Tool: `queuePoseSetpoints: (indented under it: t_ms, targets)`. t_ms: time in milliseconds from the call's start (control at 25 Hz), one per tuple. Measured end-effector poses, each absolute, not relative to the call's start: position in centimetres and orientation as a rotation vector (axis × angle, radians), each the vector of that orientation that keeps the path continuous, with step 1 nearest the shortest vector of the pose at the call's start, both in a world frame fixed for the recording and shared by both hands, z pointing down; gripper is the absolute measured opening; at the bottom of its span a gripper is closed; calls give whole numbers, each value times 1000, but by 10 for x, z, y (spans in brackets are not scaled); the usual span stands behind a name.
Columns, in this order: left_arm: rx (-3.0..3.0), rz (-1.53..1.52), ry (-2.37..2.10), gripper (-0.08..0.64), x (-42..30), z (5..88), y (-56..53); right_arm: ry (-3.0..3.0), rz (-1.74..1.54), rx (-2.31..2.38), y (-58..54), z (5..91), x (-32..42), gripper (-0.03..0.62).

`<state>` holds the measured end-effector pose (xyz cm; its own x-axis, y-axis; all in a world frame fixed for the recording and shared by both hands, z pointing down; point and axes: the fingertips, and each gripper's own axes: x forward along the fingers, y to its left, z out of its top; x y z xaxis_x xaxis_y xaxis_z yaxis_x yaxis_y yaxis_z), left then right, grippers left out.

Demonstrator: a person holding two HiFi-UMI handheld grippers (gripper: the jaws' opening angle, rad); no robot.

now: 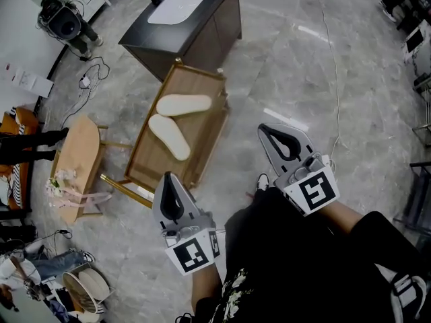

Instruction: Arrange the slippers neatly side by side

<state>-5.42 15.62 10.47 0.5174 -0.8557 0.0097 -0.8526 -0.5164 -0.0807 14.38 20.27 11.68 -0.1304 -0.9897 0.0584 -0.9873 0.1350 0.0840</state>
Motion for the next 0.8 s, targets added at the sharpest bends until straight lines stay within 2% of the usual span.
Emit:
queuePoseSetpoints:
  t_ms: [800]
  targets:
    - [-2659, -141, 1667, -3, -39, 129, 143, -2405, 23, 1883, 172, 133, 161, -3]
